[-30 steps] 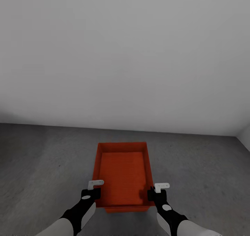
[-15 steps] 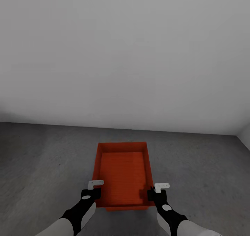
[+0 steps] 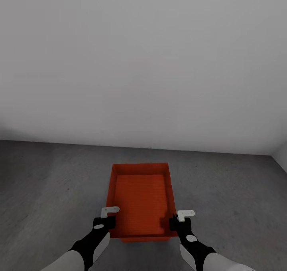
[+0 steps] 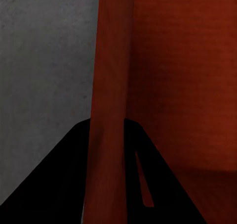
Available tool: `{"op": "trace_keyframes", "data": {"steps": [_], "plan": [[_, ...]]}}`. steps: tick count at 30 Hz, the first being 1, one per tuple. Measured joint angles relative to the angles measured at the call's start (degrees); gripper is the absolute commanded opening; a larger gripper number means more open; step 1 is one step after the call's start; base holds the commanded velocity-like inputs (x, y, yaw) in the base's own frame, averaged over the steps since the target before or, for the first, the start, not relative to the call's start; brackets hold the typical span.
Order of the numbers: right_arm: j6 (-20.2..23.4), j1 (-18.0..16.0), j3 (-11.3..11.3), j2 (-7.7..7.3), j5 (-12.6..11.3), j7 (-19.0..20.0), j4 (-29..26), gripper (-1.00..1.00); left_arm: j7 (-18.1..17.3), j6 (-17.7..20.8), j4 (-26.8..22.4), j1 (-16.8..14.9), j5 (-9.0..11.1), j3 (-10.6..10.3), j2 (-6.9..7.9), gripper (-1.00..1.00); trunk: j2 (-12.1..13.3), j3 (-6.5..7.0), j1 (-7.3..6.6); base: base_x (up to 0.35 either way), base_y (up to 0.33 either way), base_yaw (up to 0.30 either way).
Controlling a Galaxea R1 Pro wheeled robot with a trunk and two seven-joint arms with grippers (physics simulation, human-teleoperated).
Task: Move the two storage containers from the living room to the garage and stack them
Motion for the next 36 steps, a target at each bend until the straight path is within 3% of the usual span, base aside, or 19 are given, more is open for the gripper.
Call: {"op": "trace_keyframes", "data": {"steps": [13, 36], "plan": [[0.0, 0.0, 0.0, 0.01, 0.0, 0.0, 0.0, -1.00, 0.0, 0.0, 0.0, 0.0, 0.0, 0.0, 0.01, -1.00, -4.8, -2.15, 2.63, 0.000, 0.000, 0.000], [0.0, 0.0, 0.0, 0.01, 0.0, 0.0, 0.0, -1.00, 0.0, 0.0, 0.0, 0.0, 0.0, -0.1, 0.01, -1.00, -4.8, -2.16, 2.64, 0.000, -0.032, 0.000]]}}
